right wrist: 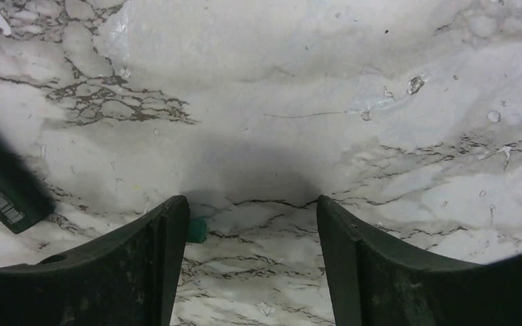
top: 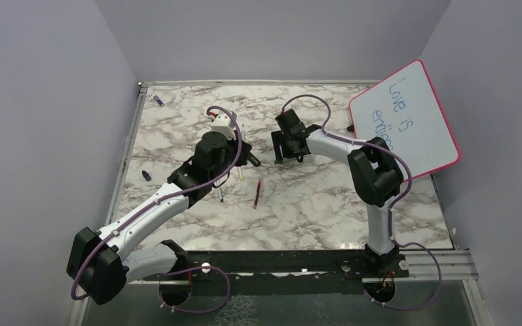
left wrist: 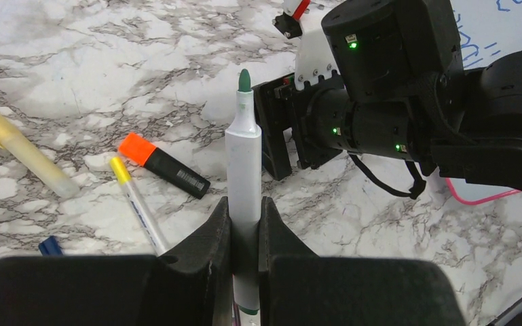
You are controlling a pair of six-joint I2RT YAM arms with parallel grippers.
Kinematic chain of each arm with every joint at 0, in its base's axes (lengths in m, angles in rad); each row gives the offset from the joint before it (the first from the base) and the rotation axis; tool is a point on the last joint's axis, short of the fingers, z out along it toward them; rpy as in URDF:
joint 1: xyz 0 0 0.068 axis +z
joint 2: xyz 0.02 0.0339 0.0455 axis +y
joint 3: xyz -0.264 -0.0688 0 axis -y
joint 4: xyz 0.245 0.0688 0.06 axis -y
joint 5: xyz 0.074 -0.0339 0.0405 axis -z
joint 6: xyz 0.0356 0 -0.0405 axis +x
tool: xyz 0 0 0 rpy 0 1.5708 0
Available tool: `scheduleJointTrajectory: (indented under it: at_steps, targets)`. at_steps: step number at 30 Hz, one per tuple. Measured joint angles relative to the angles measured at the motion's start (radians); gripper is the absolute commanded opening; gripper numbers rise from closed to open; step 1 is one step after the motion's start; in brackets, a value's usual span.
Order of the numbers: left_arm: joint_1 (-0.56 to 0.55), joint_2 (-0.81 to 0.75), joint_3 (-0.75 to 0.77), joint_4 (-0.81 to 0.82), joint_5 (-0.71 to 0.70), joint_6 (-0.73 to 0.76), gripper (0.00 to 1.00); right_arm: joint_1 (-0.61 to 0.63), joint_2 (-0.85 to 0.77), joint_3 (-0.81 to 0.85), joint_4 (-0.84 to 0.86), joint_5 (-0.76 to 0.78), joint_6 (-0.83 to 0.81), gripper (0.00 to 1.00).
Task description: Insert the pens into the pen caps
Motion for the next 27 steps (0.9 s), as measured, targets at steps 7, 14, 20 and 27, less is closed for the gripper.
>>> scheduleJointTrajectory:
  at_steps: [7, 14, 20, 27]
  targets:
    - [0.012, 0.000, -0.009, 0.013, 0.023, -0.015, 0.00, 0.005, -0.023, -0.031, 0.005, -0.060, -0.049, 0.75]
    - [0.023, 0.000, -0.018, 0.020, 0.040, -0.024, 0.00, 0.026, -0.023, -0.031, 0.002, -0.071, -0.079, 0.75]
    - [0.032, 0.000, -0.026, 0.022, 0.049, -0.027, 0.00, 0.054, -0.050, -0.074, 0.016, -0.071, -0.091, 0.74]
    - [0.039, 0.000, -0.036, 0.024, 0.065, -0.030, 0.00, 0.066, -0.101, -0.144, 0.018, -0.070, -0.089, 0.52]
